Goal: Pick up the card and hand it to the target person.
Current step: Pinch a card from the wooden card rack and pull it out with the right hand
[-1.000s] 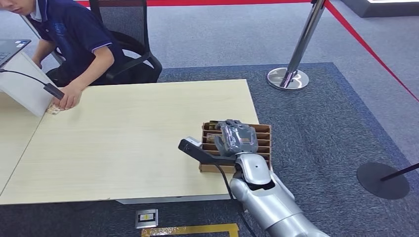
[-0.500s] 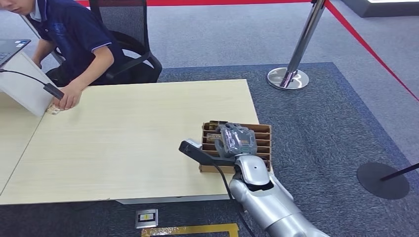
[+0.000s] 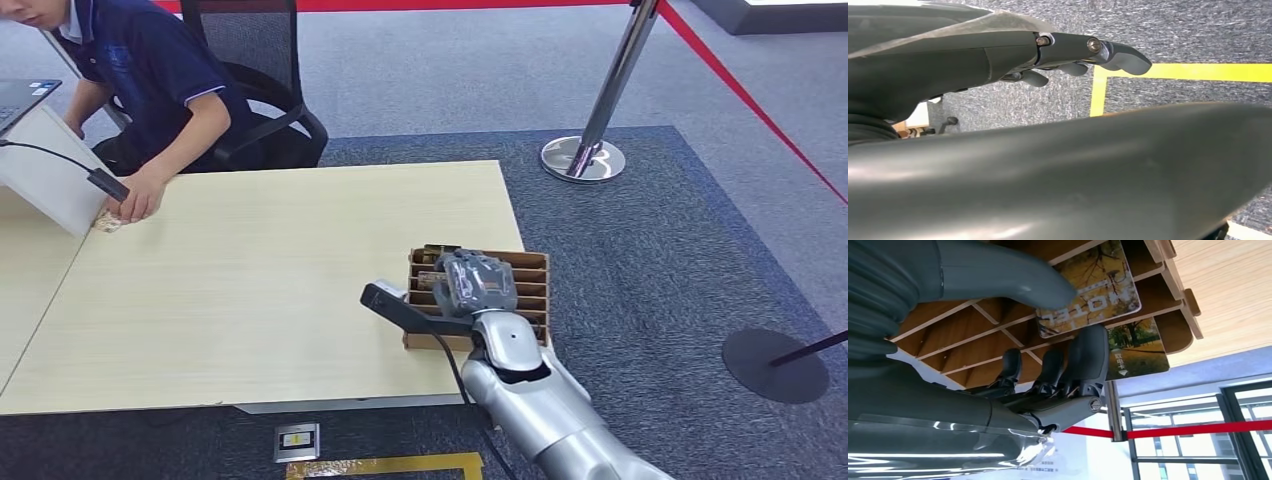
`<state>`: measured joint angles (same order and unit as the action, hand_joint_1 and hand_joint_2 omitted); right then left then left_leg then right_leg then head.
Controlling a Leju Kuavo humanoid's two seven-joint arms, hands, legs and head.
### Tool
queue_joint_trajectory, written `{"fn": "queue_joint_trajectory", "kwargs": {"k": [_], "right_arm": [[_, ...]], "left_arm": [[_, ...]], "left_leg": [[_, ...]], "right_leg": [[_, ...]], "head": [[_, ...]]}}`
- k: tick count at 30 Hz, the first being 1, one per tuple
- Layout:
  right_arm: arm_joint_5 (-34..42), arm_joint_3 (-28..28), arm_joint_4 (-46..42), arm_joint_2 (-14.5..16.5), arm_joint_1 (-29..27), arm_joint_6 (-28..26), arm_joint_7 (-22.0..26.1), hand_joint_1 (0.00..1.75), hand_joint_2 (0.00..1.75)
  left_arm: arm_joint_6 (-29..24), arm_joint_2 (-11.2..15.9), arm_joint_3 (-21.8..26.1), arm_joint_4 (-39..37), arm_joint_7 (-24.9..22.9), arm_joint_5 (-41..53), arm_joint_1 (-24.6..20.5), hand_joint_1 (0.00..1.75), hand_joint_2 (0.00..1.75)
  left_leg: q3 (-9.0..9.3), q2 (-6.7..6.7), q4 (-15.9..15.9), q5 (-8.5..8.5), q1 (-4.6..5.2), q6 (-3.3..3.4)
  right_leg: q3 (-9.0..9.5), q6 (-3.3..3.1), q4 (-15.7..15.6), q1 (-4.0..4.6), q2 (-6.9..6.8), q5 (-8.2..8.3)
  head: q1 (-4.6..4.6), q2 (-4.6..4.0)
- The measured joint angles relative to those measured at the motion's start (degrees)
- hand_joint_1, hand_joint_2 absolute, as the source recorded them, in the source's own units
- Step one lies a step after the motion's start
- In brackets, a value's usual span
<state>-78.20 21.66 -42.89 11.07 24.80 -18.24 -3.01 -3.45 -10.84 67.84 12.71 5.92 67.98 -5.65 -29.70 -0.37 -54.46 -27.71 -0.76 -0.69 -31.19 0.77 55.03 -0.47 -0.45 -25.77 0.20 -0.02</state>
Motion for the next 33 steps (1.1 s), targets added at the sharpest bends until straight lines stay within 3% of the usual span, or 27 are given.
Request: {"fn": "queue_joint_trajectory", "kwargs": {"k": [6,9,24,33], "right_arm": [[0.0,0.0,0.5,0.3,0.3,-0.1,0.1,1.59,1.75],[0.0,0.0,0.8,0.5,0.4,-0.4,0.4,1.75,1.75],[0.4,0.0,-0.4,0.2,-0.1,-0.9,1.2,1.75,1.75],[3.9,0.0,-13.5,-2.6,-5.9,2.8,4.6,1.75,1.75]], "left_arm": [[0.0,0.0,0.0,0.0,0.0,0.0,0.0,0.00,0.00],[0.0,0.0,0.0,0.0,0.0,-0.1,0.0,0.00,0.00],[-0.2,0.0,0.0,0.0,0.0,-0.5,0.0,0.00,0.00],[-0.5,0.0,0.2,0.0,0.6,-1.8,0.0,0.00,0.00]], "left_leg": [[0.00,0.00,0.0,-0.01,0.00,0.00],[0.01,0.00,0.0,-0.01,0.00,0.00],[0.01,0.00,0.0,-0.01,0.00,0.00],[-0.01,0.00,0.0,-0.11,0.00,0.00]], "right_leg": [[0.00,0.00,0.0,0.00,0.00,0.00],[0.00,0.00,0.0,0.00,0.00,-0.01],[-0.01,0.00,0.0,0.00,0.00,-0.04],[-0.01,0.05,0.0,0.00,0.00,-0.13]], "head": [[0.00,0.00],[-0.01,0.00],[-0.01,0.01],[0.01,0.01]]}}
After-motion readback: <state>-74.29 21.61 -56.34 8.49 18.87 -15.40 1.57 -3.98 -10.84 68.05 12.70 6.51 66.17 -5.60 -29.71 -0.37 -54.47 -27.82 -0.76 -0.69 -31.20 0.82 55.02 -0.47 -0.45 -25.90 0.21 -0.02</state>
